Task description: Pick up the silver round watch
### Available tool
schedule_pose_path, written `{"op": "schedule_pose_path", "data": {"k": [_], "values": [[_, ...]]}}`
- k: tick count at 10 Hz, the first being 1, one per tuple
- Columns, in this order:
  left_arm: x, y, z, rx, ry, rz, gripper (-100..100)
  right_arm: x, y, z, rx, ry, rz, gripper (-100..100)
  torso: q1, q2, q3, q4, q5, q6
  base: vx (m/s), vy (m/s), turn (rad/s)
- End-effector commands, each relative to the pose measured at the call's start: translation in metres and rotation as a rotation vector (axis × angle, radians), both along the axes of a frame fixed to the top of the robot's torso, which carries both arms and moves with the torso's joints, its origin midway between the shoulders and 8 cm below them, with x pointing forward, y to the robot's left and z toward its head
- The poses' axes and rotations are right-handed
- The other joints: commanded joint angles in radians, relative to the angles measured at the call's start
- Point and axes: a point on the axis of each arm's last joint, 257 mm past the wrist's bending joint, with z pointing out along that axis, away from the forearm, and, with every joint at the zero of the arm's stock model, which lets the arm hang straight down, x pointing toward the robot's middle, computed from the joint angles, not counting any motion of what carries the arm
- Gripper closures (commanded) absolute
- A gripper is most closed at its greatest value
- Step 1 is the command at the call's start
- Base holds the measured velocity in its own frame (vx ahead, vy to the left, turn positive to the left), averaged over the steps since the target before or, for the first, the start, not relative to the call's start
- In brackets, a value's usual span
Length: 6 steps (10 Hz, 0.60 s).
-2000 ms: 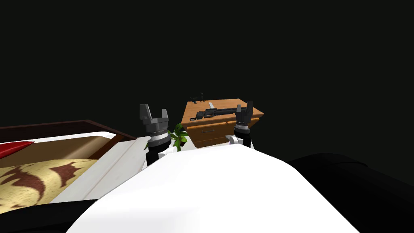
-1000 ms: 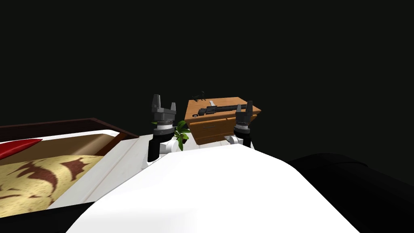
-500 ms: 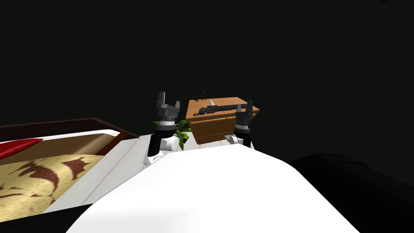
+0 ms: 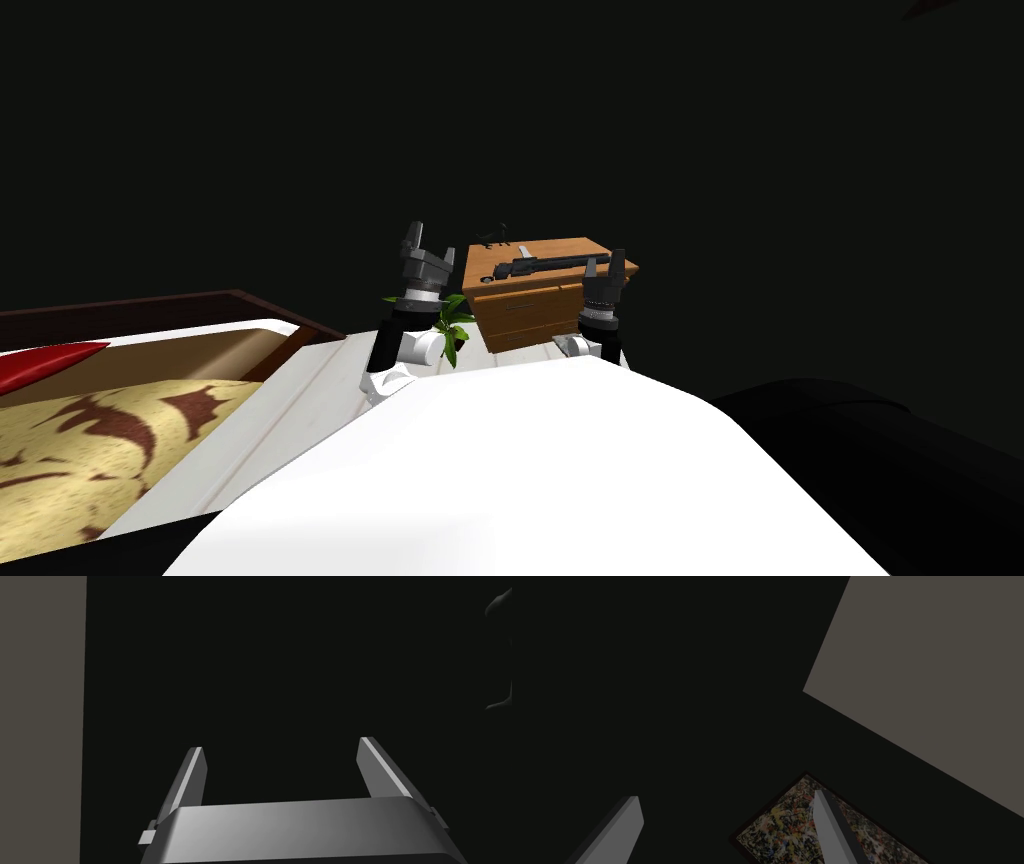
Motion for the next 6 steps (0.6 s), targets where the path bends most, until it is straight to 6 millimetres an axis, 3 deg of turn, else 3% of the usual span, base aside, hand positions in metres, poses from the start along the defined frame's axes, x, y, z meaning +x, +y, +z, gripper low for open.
{"op": "schedule_pose_path", "data": {"k": [1,2,3,5,6], "values": [[0.007,-0.011,0.004,-0.01,0.021,-0.045,-100,0.0,0.0,0.0,0.0,0.0,0.0,0,0.0,0.0,0.0,0.0,0.0,0.0,-0.016,0.002,-0.015],[0.01,-0.011,-0.001,-0.005,0.046,-0.043,-100,0.0,0.0,0.0,0.0,0.0,0.0,0,-0.001,-0.002,-0.001,0.0,0.0,0.0,-0.009,0.005,0.004],[0.014,-0.022,0.006,-0.017,0.049,-0.086,-100,0.0,0.0,0.0,0.0,0.0,0.0,0,-0.001,-0.003,-0.002,-0.001,0.0,0.0,-0.012,0.005,0.001],[0.021,-0.023,-0.004,-0.005,0.096,-0.083,-100,0.0,0.0,0.0,0.0,0.0,0.0,0,-0.002,-0.004,-0.002,-0.001,0.0,0.0,-0.006,0.003,0.001],[0.026,-0.034,0.001,-0.012,0.108,-0.124,-100,0.0,0.0,0.0,0.0,0.0,0.0,0,-0.001,-0.004,-0.002,-0.001,0.0,0.0,-0.045,0.024,-0.014]]}}
